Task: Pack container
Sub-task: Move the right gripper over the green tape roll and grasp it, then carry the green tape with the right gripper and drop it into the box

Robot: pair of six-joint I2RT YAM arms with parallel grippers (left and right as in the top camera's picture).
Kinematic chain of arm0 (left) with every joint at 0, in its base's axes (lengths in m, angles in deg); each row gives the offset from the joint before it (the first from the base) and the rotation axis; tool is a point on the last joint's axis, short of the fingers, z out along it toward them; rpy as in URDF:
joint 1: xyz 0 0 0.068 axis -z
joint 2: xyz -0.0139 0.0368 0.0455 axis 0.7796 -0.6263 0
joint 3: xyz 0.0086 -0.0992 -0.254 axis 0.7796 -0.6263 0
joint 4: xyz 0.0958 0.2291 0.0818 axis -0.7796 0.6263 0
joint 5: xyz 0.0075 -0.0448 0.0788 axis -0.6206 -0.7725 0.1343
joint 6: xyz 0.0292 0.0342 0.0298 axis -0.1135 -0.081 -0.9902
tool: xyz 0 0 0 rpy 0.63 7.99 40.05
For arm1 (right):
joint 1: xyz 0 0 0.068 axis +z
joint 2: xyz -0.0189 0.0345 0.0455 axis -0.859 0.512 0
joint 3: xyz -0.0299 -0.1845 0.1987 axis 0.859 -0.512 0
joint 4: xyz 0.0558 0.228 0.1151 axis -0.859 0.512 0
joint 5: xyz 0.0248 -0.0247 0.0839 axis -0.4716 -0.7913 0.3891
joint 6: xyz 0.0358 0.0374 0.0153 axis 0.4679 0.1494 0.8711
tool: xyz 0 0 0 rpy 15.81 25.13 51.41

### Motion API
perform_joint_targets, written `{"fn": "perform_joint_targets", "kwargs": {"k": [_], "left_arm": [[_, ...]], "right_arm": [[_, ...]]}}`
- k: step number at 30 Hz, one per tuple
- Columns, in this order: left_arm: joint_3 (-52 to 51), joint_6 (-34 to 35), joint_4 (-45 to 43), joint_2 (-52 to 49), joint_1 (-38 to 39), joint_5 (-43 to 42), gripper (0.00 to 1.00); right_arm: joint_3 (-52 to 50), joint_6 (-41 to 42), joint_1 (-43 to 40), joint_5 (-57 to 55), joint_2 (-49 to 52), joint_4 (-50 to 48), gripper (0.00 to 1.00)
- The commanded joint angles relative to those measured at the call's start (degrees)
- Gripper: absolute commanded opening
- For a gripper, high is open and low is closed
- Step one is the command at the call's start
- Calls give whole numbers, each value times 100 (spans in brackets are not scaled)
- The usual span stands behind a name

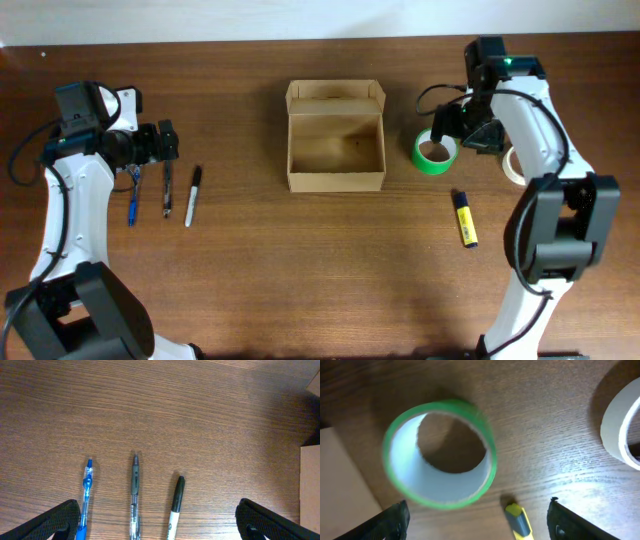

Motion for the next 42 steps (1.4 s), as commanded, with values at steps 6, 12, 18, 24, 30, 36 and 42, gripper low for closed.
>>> {"fn": "perform_joint_targets", "kwargs": {"k": [6,12,18,24,30,36,42], "left_arm": [[83,-96,4,-57,-20,-105,99],[83,-94,4,-57,-20,-105,99],[83,-94,4,-57,-20,-105,99],[83,-94,4,-57,-20,-105,99],[83,-94,4,-57,-20,-105,99],[83,-94,4,-57,-20,-105,99],[83,-94,4,-57,-20,-105,99]], "right_arm": [[107,166,-61,-264,761,-146,77],[81,166,-57,-264,1016,-267,39],[79,166,-57,-236,1093,-328,4],[472,162,-50,-221,562,-101,4],[1786,-201,170,111,-494,507,4],[2514,-699,1016,146,-1108,608,4],[2437,-1733,2249,-442,-997,468,4]]}}
